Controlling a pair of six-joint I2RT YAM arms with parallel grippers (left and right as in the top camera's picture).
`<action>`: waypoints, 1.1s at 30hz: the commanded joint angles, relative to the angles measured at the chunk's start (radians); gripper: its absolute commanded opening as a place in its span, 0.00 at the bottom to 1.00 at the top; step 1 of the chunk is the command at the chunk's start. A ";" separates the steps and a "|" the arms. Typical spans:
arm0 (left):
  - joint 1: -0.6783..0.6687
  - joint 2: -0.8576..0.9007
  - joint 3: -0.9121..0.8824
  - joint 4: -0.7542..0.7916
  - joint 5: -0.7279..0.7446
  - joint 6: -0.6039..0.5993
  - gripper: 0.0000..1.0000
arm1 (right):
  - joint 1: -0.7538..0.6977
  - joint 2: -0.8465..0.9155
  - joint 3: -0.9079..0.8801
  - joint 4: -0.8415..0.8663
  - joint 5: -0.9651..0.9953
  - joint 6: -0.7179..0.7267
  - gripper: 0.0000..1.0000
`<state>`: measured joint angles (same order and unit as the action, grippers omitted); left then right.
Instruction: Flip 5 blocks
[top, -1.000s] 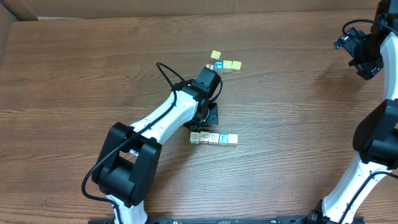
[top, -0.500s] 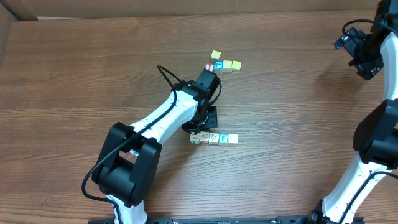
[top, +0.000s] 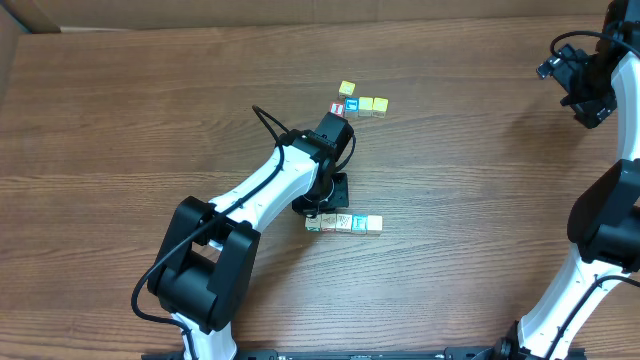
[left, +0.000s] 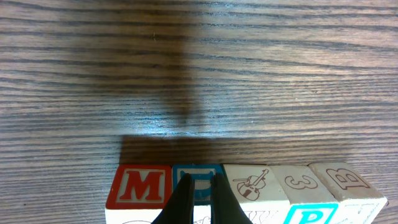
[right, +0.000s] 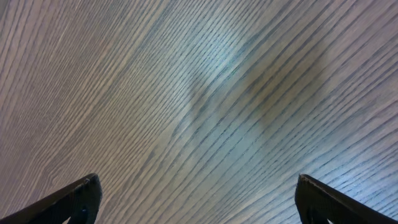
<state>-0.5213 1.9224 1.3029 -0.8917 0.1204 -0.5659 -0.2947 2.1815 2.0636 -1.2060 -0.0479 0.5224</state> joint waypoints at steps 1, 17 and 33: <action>0.004 0.004 0.000 -0.003 0.011 0.012 0.04 | -0.003 -0.027 0.011 0.002 0.002 -0.007 1.00; 0.019 -0.021 0.104 -0.037 0.003 0.012 0.04 | -0.003 -0.027 0.011 0.001 0.002 -0.007 1.00; 0.102 -0.021 0.323 -0.163 -0.079 0.027 0.04 | -0.003 -0.027 0.011 0.002 0.002 -0.007 1.00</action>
<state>-0.4458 1.9224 1.6054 -1.0454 0.0681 -0.5545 -0.2947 2.1815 2.0636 -1.2057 -0.0479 0.5220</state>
